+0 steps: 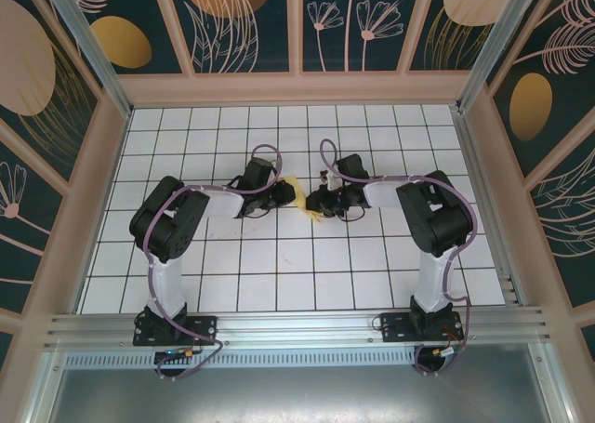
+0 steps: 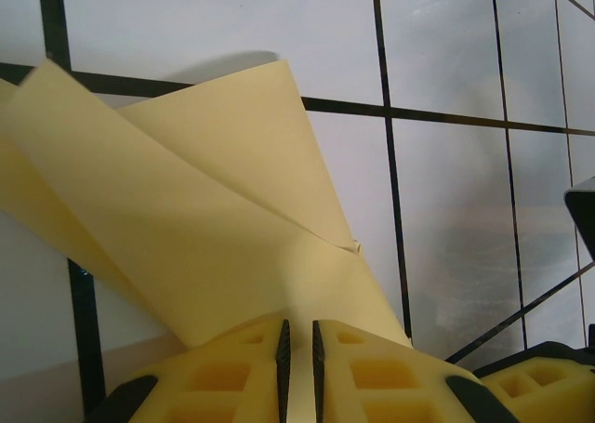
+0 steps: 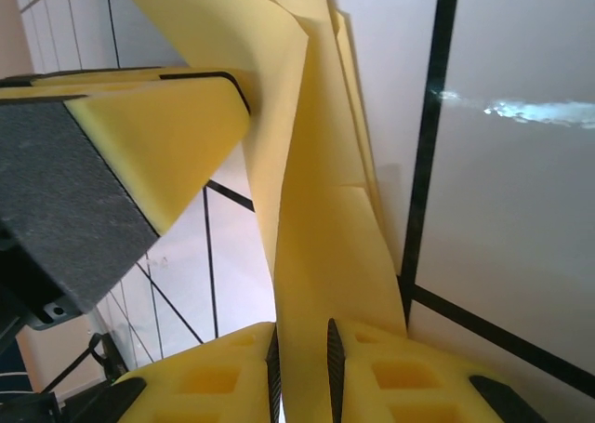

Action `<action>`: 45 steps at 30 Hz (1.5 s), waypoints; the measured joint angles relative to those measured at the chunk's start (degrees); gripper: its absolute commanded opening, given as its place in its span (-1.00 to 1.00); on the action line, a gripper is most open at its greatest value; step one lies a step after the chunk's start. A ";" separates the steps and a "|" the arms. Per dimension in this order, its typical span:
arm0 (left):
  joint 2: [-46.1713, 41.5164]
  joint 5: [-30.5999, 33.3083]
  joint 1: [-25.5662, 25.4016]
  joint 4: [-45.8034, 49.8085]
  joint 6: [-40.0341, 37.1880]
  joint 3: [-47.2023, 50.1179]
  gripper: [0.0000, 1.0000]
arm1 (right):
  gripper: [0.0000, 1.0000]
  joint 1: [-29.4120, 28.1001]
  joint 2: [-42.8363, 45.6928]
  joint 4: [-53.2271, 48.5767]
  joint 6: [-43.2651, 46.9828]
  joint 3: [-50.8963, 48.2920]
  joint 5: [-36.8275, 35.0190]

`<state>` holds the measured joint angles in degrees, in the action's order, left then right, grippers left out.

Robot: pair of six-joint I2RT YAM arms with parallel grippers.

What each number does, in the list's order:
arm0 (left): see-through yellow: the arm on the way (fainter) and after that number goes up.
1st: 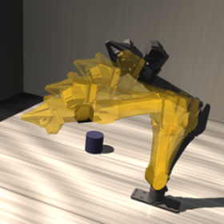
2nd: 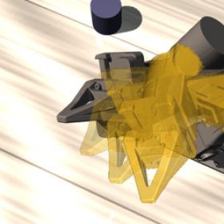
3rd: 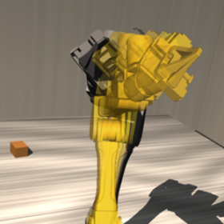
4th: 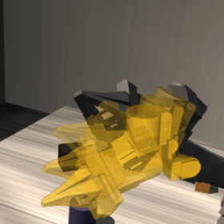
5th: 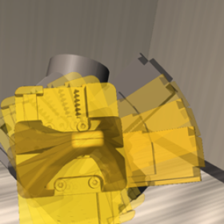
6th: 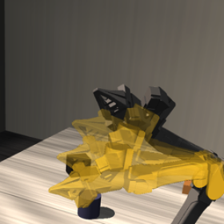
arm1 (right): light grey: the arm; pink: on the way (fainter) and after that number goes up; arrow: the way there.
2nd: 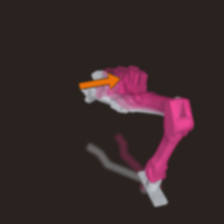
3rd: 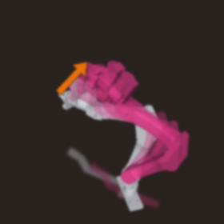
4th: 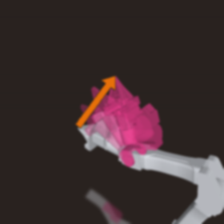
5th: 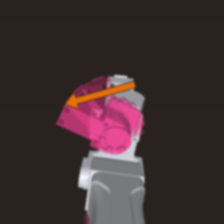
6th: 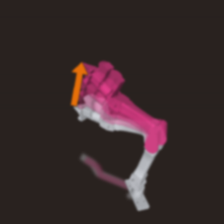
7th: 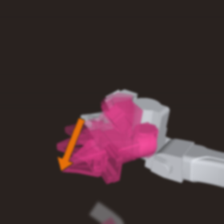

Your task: Fold a paper plane with a square sheet of paper (pick it up from the middle)

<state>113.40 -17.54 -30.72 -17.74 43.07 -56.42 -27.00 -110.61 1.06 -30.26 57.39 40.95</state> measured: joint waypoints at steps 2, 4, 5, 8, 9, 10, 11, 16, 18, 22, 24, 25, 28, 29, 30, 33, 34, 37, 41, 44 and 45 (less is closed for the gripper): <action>0.09 0.00 0.00 0.59 0.00 -0.48 -0.62 | -0.61 0.00 0.00 -0.26 0.74 -0.02 -0.46; 0.17 0.00 0.00 1.38 0.00 -0.94 -0.62 | -0.69 0.00 0.00 -0.39 1.51 -0.02 -0.70; 0.24 0.00 0.00 1.55 0.00 -1.03 -0.62 | -0.74 0.00 0.00 -0.42 1.75 -0.13 -0.74; 0.28 0.00 0.00 1.92 0.00 -1.27 -0.62 | -0.88 0.00 0.00 -0.26 1.97 -0.46 -0.87; 0.28 0.00 0.00 2.05 0.00 -1.33 -0.62 | -0.90 0.00 0.02 -0.02 1.92 -0.66 -0.85; 0.28 0.02 0.00 2.14 -0.02 -1.36 -0.62 | -0.91 0.02 0.00 0.26 1.88 -0.90 -0.83; 0.28 0.02 0.00 2.19 -0.02 -1.40 -0.62 | -0.92 0.07 0.02 0.72 1.77 -1.25 -0.79; 0.39 0.04 0.00 2.73 -0.04 -1.73 -0.62 | -0.95 1.16 0.15 4.02 0.42 -3.65 0.66; 0.46 0.02 0.00 3.02 -0.17 -1.95 -0.62 | -0.95 1.86 0.24 5.14 -0.48 -4.42 1.55; 0.61 0.00 0.00 3.67 -0.42 -2.43 -0.62 | -0.78 2.75 0.37 5.86 -1.62 -4.85 2.64; 0.66 0.00 0.00 4.07 -0.46 -2.64 -0.62 | -0.70 2.82 1.18 5.44 -1.11 -4.85 2.54; 0.66 0.00 0.00 4.15 -0.46 -2.69 -0.62 | -0.66 2.80 1.79 4.98 -0.44 -4.85 2.36; 0.76 -0.04 0.00 4.59 -0.46 -3.02 -0.62 | -0.59 2.75 4.39 2.51 3.65 -4.76 0.68; 0.79 -0.07 0.00 4.79 -0.48 -3.15 -0.62 | -0.57 2.69 5.09 1.73 5.42 -4.61 -0.02; 0.87 -0.13 0.00 4.96 -0.48 -3.28 -0.62 | -0.56 2.60 5.62 1.11 7.26 -4.48 -0.81; 0.98 -0.42 0.00 5.44 -0.50 -3.56 -0.62 | -0.50 1.97 6.36 -0.63 11.96 -4.04 -2.84; 0.98 -0.44 0.00 5.57 -0.50 -3.65 -0.62 | -0.49 1.62 6.38 -1.22 13.33 -3.89 -3.63; 0.98 -0.44 0.00 5.86 -0.68 -3.78 -0.62 | -0.47 0.11 6.38 -2.71 17.07 -3.74 -5.77; 1.01 -0.44 0.00 5.95 -0.85 -3.82 -0.62 | -0.47 -1.75 6.38 -3.93 20.57 -3.74 -8.94; 1.03 -0.46 0.00 6.03 -0.87 -3.91 -0.62 | -0.51 -2.40 6.38 -4.26 22.18 -3.74 -11.30; 1.03 -0.46 0.00 6.03 -0.87 -3.91 -0.62 | -0.52 -2.49 6.40 -4.33 22.60 -3.74 -11.96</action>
<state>114.43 -18.00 -30.72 -11.70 42.19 -60.34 -29.50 -104.20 -3.27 -7.66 53.65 28.99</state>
